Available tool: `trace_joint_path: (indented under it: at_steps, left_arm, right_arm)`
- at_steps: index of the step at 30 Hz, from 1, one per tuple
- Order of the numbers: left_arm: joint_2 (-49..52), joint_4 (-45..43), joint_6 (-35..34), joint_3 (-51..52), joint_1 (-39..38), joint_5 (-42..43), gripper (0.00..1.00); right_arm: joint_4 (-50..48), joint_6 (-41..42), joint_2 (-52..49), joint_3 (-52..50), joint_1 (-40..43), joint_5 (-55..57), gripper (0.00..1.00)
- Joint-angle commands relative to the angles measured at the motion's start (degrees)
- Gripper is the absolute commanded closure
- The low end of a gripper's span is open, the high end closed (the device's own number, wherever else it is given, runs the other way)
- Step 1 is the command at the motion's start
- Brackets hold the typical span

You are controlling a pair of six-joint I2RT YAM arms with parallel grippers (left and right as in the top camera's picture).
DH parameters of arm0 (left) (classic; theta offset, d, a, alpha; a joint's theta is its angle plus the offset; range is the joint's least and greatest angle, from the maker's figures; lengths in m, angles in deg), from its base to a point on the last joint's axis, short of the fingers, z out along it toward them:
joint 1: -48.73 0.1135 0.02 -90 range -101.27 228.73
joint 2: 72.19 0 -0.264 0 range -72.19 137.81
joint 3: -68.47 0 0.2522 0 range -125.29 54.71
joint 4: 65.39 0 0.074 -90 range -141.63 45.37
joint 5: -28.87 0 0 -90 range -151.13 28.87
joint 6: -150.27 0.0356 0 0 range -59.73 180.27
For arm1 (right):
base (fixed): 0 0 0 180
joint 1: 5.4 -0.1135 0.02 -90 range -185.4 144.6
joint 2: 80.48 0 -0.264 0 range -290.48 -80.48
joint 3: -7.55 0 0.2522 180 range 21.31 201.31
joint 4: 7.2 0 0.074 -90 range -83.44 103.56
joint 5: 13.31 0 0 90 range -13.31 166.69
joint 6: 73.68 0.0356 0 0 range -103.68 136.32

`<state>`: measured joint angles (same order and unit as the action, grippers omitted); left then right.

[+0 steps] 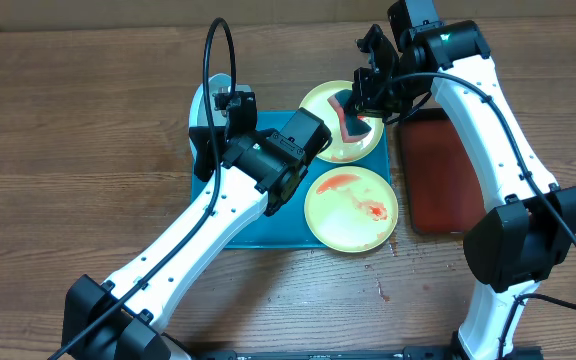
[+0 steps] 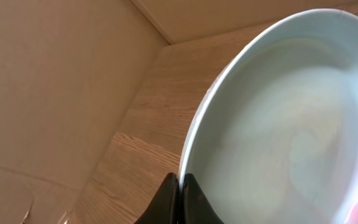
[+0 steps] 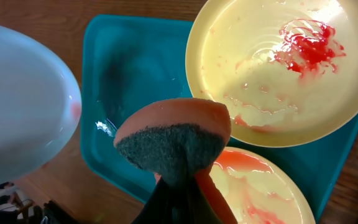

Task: Clean dirty plates on tray and stack at the side
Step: 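Lift the white plate with the left gripper and tilt it up, then place the white plate on the table left of the tray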

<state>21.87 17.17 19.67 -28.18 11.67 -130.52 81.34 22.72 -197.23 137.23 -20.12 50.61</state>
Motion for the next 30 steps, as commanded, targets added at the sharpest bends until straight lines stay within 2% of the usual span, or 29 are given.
trace_joint_path:
  at_steps: [1, 5, 13, 18, 22, 25, 30]
  left_arm:
    - [-1.4, -0.3, -2.2, -1.4, -0.1, -2.8, 0.96]
    - [-1.4, -1.2, -0.8, -1.4, 0.0, -5.5, 0.96]
    - [-1.4, -13.9, 12.5, -1.4, 0.2, -15.2, 0.96]
    - [-1.4, -21.8, 19.8, -1.4, 0.3, -16.3, 0.96]
    - [-1.4, -23.9, 21.8, -1.4, 0.4, -15.8, 0.96]
    - [-1.4, -22.9, 22.4, -1.4, 0.8, -7.6, 0.96]
    - [-1.4, -19.1, 21.8, -1.4, 3.8, 18.4, 0.96]
  right_arm:
    - [0.0, -0.2, 0.7, 0.7, 0.2, 0.1, 0.96]
    - [0.2, -0.2, 0.7, 0.7, 0.2, 0.1, 0.96]
    - [0.0, 1.3, 0.7, 0.7, 0.2, -0.1, 0.96]
    - [0.1, 1.3, 0.7, 0.7, 0.2, -0.1, 0.96]
    - [0.6, 1.3, 0.7, 0.7, 0.2, -0.1, 0.96]
    - [0.7, 1.3, 0.7, 0.7, 0.2, 0.0, 0.96]
    - [1.0, 1.2, 0.7, 0.7, 0.2, 0.4, 0.96]
